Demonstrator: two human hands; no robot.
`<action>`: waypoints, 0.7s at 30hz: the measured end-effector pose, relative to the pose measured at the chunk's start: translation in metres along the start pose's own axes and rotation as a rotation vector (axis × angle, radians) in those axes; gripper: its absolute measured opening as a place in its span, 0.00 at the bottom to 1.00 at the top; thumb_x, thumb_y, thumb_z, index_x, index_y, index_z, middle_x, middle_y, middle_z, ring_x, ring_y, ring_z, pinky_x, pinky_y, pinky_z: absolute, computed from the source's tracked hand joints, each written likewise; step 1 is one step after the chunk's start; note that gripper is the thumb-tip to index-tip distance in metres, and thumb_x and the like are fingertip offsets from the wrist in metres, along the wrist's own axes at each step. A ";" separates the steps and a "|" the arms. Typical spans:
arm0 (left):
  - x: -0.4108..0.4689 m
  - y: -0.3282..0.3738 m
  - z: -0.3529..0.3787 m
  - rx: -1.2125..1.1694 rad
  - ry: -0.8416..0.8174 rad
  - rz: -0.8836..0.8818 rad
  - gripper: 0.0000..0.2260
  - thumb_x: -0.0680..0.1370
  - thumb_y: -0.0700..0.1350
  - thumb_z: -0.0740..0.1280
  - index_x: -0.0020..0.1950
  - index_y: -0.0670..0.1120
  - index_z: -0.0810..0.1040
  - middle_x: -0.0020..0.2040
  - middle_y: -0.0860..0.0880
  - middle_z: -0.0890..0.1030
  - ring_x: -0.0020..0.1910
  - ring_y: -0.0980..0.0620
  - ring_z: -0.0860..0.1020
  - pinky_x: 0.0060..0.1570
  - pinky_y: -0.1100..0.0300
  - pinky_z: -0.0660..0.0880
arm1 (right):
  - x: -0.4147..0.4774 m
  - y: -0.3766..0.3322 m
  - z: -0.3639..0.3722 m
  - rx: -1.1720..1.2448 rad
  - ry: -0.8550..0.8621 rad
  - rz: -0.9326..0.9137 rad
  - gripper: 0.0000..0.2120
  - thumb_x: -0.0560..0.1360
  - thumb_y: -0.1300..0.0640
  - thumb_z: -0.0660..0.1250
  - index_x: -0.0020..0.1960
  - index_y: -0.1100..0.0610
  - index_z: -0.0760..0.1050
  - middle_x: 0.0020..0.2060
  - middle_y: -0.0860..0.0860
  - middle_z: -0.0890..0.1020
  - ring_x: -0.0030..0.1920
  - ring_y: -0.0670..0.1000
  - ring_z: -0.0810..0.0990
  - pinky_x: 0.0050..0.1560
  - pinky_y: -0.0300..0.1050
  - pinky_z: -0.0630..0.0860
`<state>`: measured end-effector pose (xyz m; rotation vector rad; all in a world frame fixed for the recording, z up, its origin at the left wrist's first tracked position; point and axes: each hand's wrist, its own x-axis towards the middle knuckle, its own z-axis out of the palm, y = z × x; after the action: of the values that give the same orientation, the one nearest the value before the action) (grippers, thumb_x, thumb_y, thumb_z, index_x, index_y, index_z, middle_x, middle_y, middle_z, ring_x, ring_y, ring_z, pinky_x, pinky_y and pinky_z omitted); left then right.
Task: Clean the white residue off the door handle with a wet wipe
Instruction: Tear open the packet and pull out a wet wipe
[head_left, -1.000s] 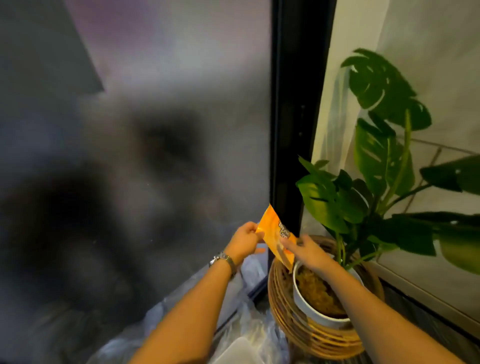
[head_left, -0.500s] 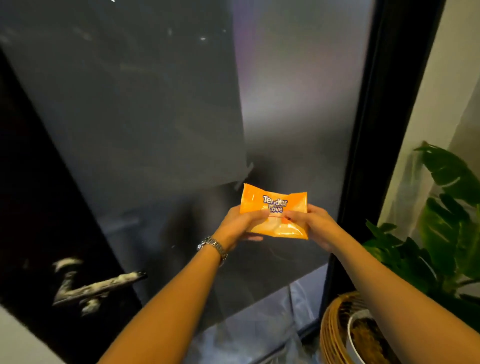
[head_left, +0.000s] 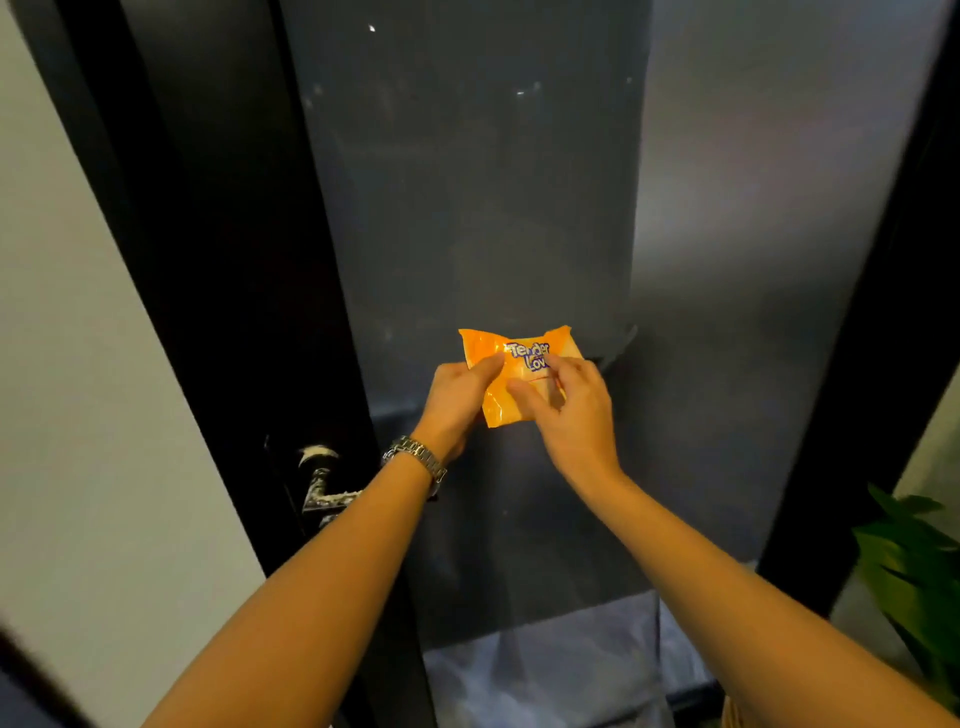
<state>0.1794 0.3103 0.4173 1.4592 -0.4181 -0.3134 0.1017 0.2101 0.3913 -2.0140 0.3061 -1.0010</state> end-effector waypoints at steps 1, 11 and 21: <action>-0.002 0.003 -0.004 0.009 0.013 0.014 0.06 0.77 0.45 0.64 0.46 0.44 0.78 0.47 0.43 0.82 0.44 0.47 0.81 0.53 0.49 0.78 | -0.002 -0.004 0.004 -0.020 -0.015 -0.015 0.27 0.72 0.44 0.67 0.66 0.57 0.70 0.62 0.52 0.72 0.63 0.50 0.69 0.58 0.45 0.71; -0.020 0.030 -0.012 0.070 0.036 0.075 0.13 0.75 0.42 0.66 0.52 0.32 0.78 0.52 0.36 0.81 0.51 0.40 0.80 0.58 0.43 0.74 | -0.002 -0.028 0.011 -0.296 -0.056 -0.212 0.27 0.78 0.45 0.56 0.71 0.59 0.64 0.69 0.54 0.69 0.69 0.55 0.67 0.63 0.52 0.72; -0.037 0.032 -0.022 0.255 0.025 0.164 0.03 0.76 0.40 0.66 0.43 0.41 0.78 0.42 0.46 0.81 0.42 0.49 0.80 0.50 0.51 0.77 | 0.005 -0.033 -0.015 -0.337 0.083 -0.206 0.18 0.80 0.52 0.54 0.48 0.62 0.79 0.45 0.61 0.83 0.46 0.64 0.80 0.44 0.53 0.77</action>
<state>0.1553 0.3495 0.4452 1.6636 -0.5703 -0.1126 0.0893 0.2187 0.4245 -2.3474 0.3351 -1.2296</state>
